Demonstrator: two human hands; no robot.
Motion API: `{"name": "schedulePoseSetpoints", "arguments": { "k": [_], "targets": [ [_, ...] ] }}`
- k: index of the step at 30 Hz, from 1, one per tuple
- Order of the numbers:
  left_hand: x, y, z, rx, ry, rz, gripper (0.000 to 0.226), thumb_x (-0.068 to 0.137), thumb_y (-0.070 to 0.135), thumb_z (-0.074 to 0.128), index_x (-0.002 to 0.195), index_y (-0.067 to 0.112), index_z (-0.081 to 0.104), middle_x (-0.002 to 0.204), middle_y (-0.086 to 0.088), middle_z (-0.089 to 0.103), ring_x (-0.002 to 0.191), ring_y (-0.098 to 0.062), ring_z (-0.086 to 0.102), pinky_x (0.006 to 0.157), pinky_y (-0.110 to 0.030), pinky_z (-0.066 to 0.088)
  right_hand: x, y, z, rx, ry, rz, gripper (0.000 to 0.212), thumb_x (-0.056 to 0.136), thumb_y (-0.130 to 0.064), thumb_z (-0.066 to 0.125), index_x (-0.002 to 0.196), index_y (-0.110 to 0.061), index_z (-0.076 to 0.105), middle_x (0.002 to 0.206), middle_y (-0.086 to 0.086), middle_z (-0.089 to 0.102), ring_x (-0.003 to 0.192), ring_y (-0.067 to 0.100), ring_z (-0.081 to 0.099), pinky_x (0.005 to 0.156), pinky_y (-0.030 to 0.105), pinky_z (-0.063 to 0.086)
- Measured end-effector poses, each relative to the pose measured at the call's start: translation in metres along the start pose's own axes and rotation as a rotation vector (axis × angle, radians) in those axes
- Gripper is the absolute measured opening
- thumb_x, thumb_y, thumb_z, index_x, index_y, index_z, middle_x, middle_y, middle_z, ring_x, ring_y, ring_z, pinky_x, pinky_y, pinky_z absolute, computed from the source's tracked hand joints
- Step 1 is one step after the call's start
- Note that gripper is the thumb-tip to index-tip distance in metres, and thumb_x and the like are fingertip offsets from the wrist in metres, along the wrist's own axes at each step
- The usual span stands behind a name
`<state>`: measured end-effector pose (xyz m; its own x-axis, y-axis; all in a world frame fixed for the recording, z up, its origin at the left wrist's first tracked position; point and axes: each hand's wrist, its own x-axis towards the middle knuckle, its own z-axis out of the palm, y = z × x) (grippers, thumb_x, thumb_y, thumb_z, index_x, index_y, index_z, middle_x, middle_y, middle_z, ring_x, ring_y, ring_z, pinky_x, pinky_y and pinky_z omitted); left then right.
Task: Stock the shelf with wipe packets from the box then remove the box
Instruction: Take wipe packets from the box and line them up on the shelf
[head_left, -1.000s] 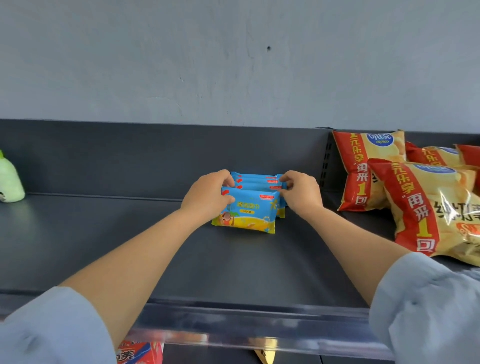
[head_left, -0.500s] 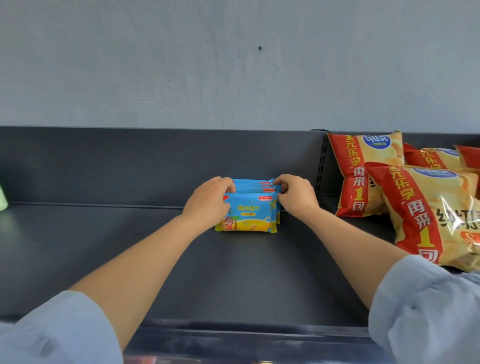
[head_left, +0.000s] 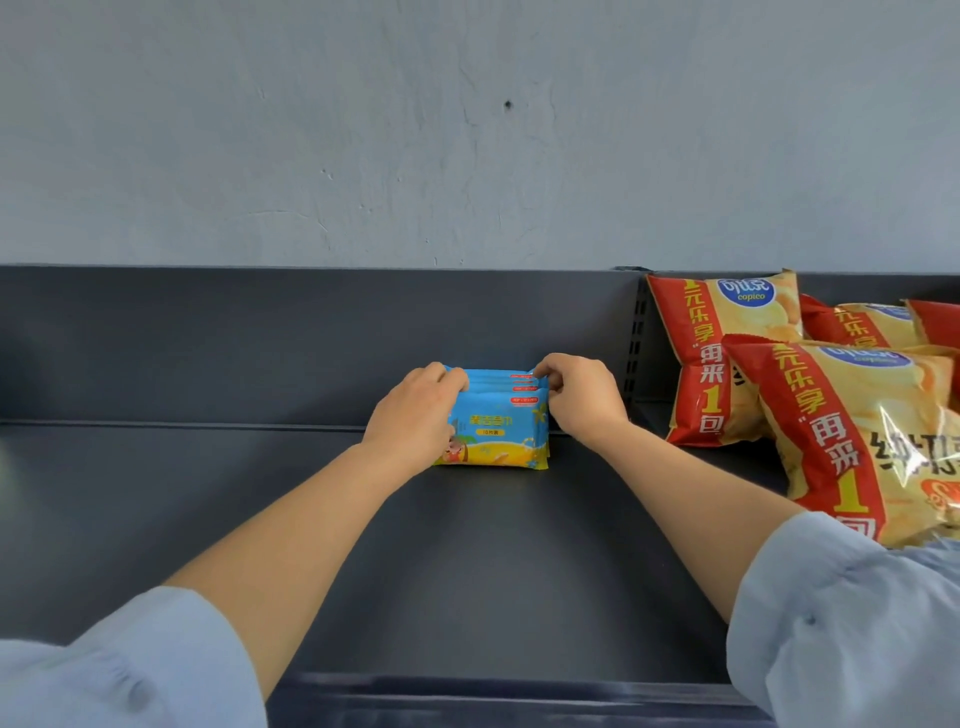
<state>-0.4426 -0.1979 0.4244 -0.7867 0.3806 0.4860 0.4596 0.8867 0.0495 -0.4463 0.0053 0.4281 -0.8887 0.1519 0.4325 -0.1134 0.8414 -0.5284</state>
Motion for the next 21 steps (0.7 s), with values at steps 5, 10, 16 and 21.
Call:
{"name": "schedulePoseSetpoints", "arguments": {
  "k": [5, 10, 16, 21],
  "targets": [
    [0.003, 0.001, 0.004, 0.044, 0.018, 0.001, 0.046, 0.085, 0.015, 0.068, 0.125, 0.02, 0.044, 0.123, 0.002, 0.048, 0.109, -0.013, 0.048, 0.076, -0.027, 0.049, 0.0, 0.002, -0.002, -0.01, 0.014, -0.017, 0.022, 0.092, -0.004, 0.056, 0.11, -0.016, 0.06, 0.109, 0.002, 0.062, 0.097, 0.015, 0.057, 0.073, 0.029, 0.055],
    [0.001, 0.0, 0.005, 0.103, 0.025, 0.004, 0.051, 0.083, 0.018, 0.07, 0.126, 0.02, 0.043, 0.125, 0.002, 0.045, 0.108, -0.014, 0.048, 0.073, -0.028, 0.052, 0.0, 0.002, -0.003, -0.011, -0.005, -0.022, 0.021, 0.092, -0.006, 0.057, 0.109, -0.017, 0.059, 0.109, 0.002, 0.062, 0.095, 0.014, 0.058, 0.068, 0.026, 0.051],
    [-0.001, 0.003, 0.005, 0.175, 0.017, 0.008, 0.051, 0.085, 0.016, 0.066, 0.129, 0.018, 0.042, 0.128, 0.0, 0.043, 0.109, -0.016, 0.047, 0.076, -0.03, 0.05, -0.005, -0.003, -0.007, -0.129, -0.062, -0.017, 0.036, 0.089, -0.003, 0.056, 0.12, -0.02, 0.054, 0.114, 0.003, 0.062, 0.099, 0.019, 0.059, 0.071, 0.032, 0.055],
    [-0.005, 0.008, 0.002, 0.179, -0.056, -0.026, 0.062, 0.085, 0.022, 0.067, 0.138, 0.017, 0.034, 0.135, -0.002, 0.037, 0.12, -0.018, 0.04, 0.084, -0.032, 0.047, -0.018, -0.006, -0.014, -0.286, -0.153, 0.0, 0.056, 0.085, -0.003, 0.059, 0.136, -0.017, 0.04, 0.122, 0.008, 0.053, 0.106, 0.024, 0.055, 0.079, 0.04, 0.056]
  ]
}}
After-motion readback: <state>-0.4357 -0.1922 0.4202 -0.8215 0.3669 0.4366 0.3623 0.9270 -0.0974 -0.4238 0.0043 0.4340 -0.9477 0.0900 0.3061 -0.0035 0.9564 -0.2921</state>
